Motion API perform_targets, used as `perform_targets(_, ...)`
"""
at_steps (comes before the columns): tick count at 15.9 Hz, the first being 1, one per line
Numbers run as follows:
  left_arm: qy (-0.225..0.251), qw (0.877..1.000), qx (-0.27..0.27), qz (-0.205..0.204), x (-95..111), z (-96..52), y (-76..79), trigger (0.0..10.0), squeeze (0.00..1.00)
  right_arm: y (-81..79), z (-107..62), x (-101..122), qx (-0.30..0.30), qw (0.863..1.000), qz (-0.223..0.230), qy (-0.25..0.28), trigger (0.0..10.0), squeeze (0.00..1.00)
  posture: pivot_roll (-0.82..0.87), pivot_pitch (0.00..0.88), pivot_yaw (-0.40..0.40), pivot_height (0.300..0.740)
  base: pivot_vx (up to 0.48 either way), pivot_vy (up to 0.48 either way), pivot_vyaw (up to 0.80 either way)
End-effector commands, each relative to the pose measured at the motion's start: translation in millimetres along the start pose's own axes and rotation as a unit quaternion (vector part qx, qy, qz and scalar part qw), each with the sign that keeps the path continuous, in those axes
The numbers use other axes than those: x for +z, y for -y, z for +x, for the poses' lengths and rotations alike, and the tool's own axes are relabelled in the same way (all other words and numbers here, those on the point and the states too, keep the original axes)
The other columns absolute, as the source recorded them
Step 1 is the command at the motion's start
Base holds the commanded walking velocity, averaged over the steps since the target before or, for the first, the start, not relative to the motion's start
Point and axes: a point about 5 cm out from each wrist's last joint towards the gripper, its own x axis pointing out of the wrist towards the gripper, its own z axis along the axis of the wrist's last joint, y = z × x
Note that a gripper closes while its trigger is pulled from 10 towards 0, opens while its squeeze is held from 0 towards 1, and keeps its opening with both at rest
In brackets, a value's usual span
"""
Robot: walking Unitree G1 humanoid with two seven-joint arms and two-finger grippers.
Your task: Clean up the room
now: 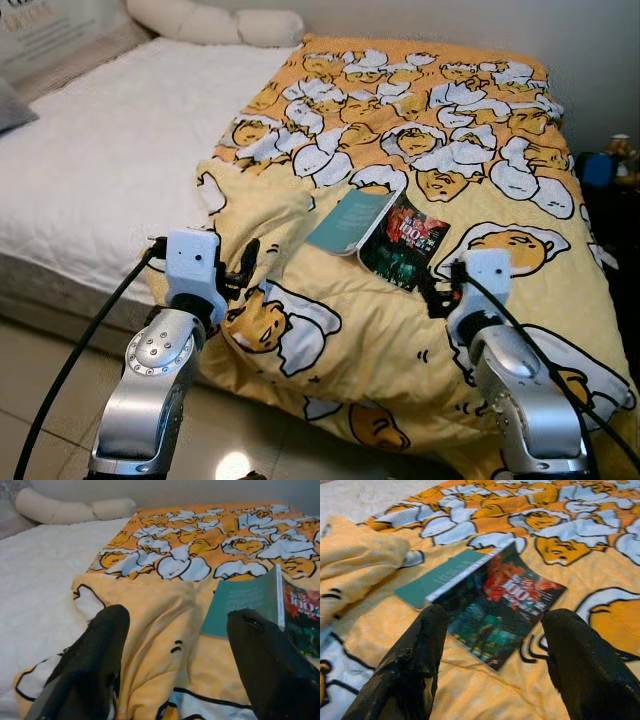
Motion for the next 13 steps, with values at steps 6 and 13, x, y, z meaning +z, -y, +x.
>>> perform_targets(6, 0.018, 1.000, 0.009, -0.003, 8.8, -1.0, -4.1, 10.0, 1.00, -14.9, 11.7, 7.9, 0.051, 0.998, -0.043, 0.013, 10.0, 0.00, 0.01, 0.000, 0.012, 0.740, 0.054, 0.000, 0.13)
perform_targets(13, 0.014, 1.000, 0.002, 0.002, 8.2, 2.2, -1.8, 10.0, 1.00, -15.3, 16.3, 11.1, 0.061, 0.998, -0.011, 0.021, 10.0, 0.00, 0.00, 0.000, 0.024, 0.740, 0.329, 0.000, 0.11)
